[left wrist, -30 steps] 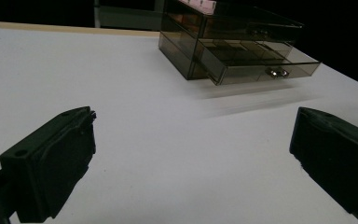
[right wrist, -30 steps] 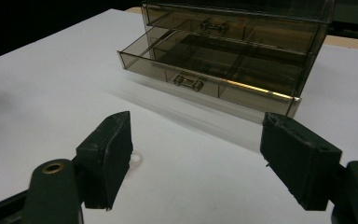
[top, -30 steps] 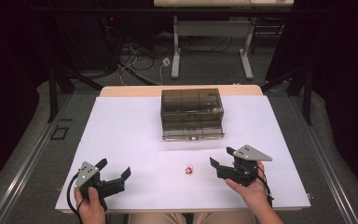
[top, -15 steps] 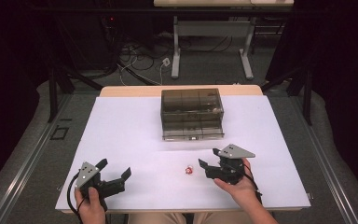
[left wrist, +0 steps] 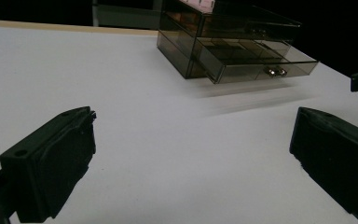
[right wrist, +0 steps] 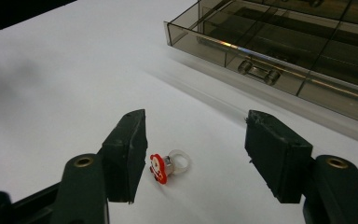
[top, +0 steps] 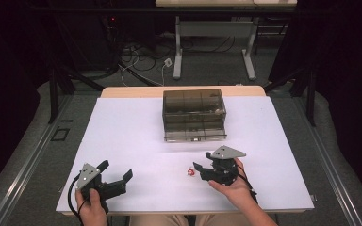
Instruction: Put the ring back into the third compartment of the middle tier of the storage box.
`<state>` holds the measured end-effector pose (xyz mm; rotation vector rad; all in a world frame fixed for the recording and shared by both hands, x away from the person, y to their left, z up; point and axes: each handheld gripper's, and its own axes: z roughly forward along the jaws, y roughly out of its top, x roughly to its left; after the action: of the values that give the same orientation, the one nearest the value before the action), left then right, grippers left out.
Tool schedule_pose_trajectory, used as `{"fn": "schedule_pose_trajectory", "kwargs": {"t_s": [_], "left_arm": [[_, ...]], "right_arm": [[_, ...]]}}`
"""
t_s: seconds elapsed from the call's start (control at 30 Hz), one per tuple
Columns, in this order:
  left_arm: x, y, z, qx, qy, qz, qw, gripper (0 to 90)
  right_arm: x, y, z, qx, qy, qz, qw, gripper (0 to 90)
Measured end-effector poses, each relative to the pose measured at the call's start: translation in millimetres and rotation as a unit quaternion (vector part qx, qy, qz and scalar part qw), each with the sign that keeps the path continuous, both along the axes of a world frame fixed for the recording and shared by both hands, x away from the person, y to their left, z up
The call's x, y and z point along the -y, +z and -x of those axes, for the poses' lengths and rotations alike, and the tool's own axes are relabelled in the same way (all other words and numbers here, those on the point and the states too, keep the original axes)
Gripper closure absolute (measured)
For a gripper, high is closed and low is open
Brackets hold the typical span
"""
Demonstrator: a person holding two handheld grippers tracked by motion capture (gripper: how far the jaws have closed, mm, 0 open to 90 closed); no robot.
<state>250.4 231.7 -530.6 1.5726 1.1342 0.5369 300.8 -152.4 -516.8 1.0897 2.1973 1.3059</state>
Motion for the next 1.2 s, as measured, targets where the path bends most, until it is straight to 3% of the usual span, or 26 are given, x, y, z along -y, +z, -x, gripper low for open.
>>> {"fn": "schedule_pose_trajectory", "kwargs": {"t_s": [0.4,0.87,0.9,1.2], "left_arm": [[0.4,-1.1,-0.2,-0.004,-0.003,0.000,1.0000,0.4],[0.4,-1.7,-0.5,-0.006,-0.004,0.001,1.0000,0.4],[0.4,-1.8,-0.5,-0.006,-0.004,0.001,1.0000,0.4],[0.2,-2.0,-0.5,-0.007,-0.004,0.001,1.0000,0.4]], "right_arm": [[-12.1,-5.8,-7.3,-0.011,0.017,0.008,0.9998,40.9],[-23.5,-18.7,-12.8,-0.048,0.040,0.034,0.9975,50.8],[-25.0,-21.4,-13.4,-0.042,0.039,0.025,0.9981,51.6],[-27.4,-27.4,-14.8,-0.061,0.043,0.041,0.9964,56.7]]}}
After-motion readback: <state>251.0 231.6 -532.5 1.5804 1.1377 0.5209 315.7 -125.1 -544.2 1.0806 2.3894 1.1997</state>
